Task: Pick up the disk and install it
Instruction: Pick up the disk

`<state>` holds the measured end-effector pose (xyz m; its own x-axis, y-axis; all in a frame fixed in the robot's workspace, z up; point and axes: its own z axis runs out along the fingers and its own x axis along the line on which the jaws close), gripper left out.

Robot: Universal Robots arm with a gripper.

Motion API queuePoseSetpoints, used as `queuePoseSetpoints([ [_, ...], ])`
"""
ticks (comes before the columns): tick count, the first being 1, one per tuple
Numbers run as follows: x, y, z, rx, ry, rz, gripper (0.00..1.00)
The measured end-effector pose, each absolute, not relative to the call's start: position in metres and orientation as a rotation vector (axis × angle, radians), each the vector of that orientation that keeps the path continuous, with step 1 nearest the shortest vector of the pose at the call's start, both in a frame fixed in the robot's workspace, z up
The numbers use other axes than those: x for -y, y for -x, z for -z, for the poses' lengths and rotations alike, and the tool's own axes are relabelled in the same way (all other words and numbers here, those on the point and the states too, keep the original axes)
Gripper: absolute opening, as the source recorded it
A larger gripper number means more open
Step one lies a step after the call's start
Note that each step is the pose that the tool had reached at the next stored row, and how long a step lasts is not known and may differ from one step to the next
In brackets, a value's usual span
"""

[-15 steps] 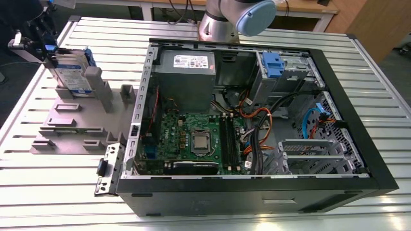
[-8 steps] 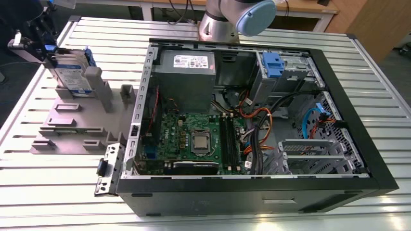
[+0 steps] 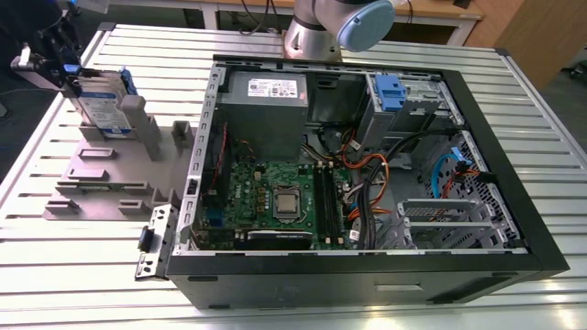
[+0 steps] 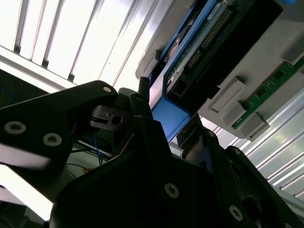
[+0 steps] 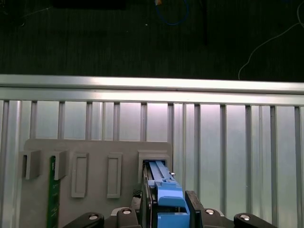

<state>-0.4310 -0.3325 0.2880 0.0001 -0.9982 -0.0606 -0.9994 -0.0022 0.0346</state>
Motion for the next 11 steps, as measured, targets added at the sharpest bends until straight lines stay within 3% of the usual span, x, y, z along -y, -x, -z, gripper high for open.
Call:
queuePoseSetpoints([
  [11,0.3325,0.4310,-0.2876,-2.206,2.209,-0.105,0.48],
])
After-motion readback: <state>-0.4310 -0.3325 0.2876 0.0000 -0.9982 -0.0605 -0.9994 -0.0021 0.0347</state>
